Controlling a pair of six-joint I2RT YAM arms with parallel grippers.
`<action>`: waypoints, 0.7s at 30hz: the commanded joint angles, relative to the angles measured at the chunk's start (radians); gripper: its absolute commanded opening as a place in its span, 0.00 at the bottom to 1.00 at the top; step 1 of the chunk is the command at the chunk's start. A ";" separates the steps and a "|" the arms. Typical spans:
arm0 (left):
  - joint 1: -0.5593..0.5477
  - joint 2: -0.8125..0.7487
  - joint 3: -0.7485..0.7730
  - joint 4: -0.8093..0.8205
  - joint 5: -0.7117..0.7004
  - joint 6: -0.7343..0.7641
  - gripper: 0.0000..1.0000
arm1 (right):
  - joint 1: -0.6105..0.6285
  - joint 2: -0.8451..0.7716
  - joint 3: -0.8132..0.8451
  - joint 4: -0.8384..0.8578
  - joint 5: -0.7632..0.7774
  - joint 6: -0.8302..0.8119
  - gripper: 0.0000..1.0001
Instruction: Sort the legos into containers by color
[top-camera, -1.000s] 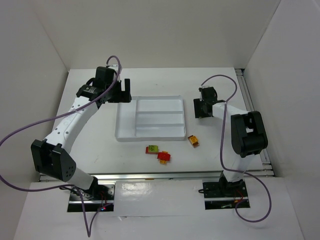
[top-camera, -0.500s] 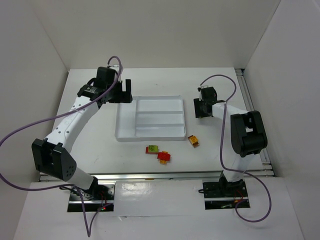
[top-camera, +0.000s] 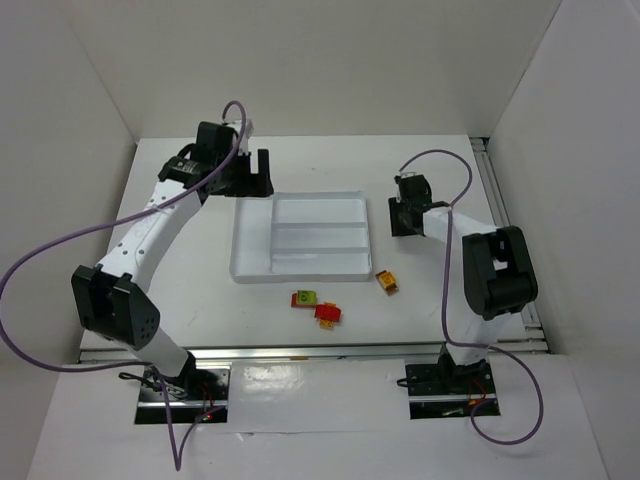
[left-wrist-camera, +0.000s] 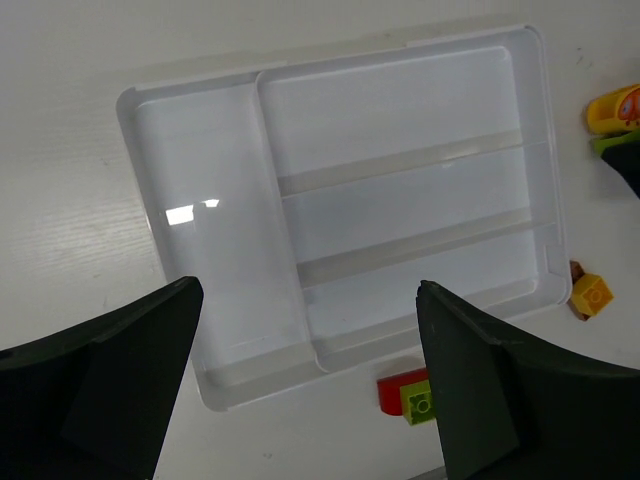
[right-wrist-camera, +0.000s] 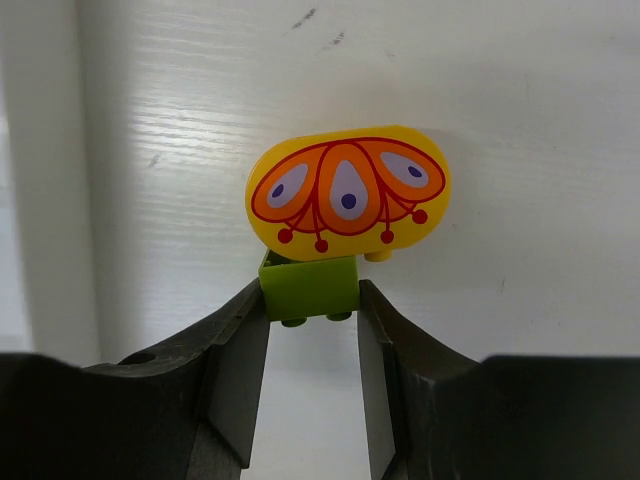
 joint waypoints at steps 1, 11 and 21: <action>-0.004 0.033 0.111 -0.030 0.090 -0.007 1.00 | 0.040 -0.138 0.005 -0.028 0.029 0.057 0.27; -0.058 0.196 0.365 -0.133 0.496 -0.016 1.00 | 0.160 -0.559 -0.007 -0.119 -0.081 0.112 0.27; -0.145 0.263 0.364 0.094 0.782 -0.170 1.00 | 0.204 -0.707 0.035 -0.236 -0.204 0.112 0.26</action>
